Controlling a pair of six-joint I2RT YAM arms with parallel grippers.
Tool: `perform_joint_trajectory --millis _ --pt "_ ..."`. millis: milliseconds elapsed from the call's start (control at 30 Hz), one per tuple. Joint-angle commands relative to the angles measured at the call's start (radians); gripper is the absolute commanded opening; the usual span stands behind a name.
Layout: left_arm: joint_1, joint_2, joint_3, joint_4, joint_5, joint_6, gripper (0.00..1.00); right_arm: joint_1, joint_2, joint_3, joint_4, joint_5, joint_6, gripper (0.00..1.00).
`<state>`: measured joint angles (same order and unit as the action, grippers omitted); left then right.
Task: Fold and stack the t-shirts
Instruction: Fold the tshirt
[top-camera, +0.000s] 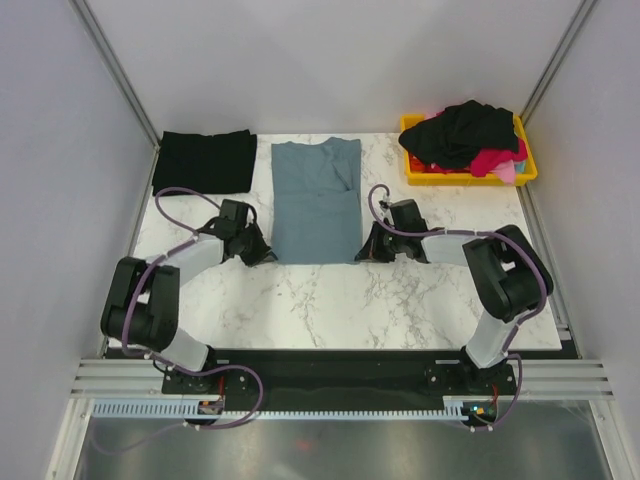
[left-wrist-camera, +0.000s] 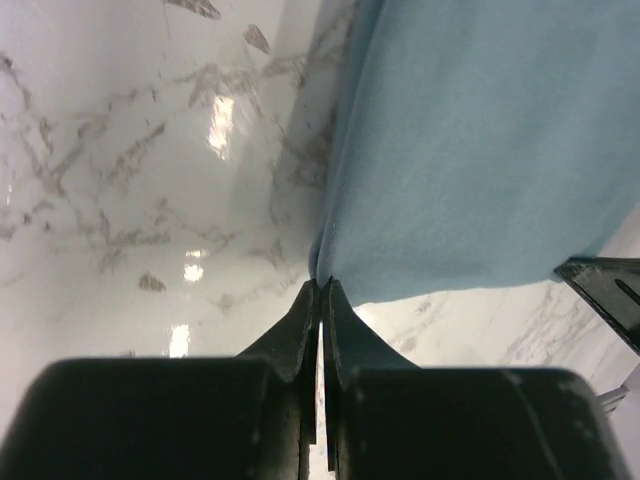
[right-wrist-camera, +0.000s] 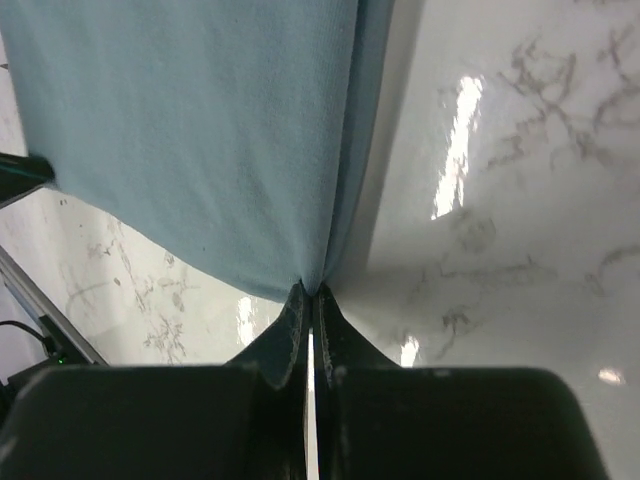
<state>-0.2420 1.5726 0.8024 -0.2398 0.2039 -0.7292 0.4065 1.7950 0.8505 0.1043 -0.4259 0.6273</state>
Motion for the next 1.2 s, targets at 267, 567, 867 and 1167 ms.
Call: perform_joint_trajectory --millis 267,567,867,1167 --pt "-0.158 -0.479 -0.072 -0.288 -0.078 -0.061 0.02 0.008 -0.431 -0.143 -0.299 0.033 -0.037 0.0" --pt "-0.255 -0.74 0.027 -0.625 -0.133 -0.142 0.02 0.028 -0.79 -0.121 -0.54 0.039 0.011 0.0" --pt "-0.24 -0.527 0.322 -0.694 -0.228 -0.032 0.02 0.026 -0.579 0.232 -0.641 0.173 -0.084 0.0" --pt "-0.128 -0.26 0.549 -0.693 -0.221 0.062 0.02 0.02 -0.252 0.513 -0.65 0.2 -0.159 0.0"
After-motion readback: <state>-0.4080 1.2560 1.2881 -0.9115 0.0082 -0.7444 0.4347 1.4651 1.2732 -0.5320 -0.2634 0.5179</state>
